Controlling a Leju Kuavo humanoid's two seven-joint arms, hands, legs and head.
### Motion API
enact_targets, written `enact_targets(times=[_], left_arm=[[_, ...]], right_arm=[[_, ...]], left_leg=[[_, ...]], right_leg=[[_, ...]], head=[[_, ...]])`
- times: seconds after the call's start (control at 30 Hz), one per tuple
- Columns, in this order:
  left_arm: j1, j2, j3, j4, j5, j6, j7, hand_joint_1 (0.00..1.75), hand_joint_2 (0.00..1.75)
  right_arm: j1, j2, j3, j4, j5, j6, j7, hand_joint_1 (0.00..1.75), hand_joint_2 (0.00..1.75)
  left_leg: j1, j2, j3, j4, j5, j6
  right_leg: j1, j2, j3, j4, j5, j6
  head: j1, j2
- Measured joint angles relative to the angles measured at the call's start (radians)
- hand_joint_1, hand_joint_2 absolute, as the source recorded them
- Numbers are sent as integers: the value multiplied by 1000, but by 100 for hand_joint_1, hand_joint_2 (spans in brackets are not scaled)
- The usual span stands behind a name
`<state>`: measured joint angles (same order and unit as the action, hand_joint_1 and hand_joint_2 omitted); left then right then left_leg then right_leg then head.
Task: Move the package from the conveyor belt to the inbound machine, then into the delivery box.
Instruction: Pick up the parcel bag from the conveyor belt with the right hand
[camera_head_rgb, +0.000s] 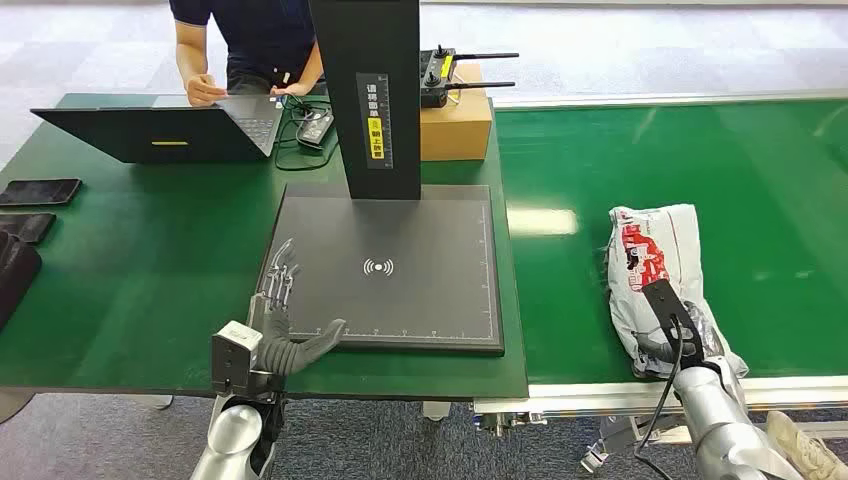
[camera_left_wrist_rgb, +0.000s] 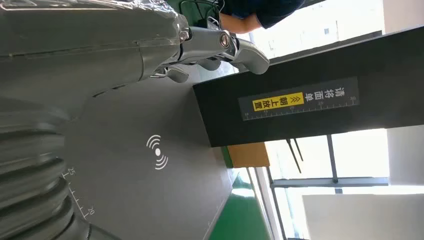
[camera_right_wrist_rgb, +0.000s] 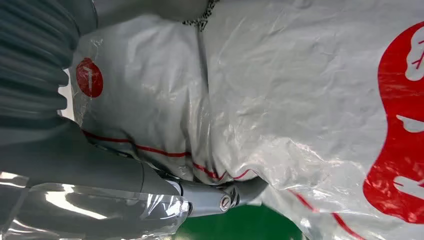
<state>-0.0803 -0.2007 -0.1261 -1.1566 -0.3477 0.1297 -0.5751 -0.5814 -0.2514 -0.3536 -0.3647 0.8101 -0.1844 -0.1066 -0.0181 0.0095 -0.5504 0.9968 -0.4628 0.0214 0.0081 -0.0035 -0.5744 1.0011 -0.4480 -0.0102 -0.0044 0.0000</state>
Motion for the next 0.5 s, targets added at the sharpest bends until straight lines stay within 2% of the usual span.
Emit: enact_targets(times=[0.17,0.5], left_arm=[[6,2,-4,0,1,5,3,0,175],[14,3,-15,-2,7,18,13,0,175]], right_arm=[[0,7,-3,0,2,-29,-22,172,175],[-2,31,-10,-10,45,-113,-84,174,175]], left_leg=[[0,0,0,0,0,0],[0,0,-1,0,0,0]], right_leg=[[0,0,0,0,0,0],[0,0,-1,0,0,0]], head=[[0,0],[0,0]])
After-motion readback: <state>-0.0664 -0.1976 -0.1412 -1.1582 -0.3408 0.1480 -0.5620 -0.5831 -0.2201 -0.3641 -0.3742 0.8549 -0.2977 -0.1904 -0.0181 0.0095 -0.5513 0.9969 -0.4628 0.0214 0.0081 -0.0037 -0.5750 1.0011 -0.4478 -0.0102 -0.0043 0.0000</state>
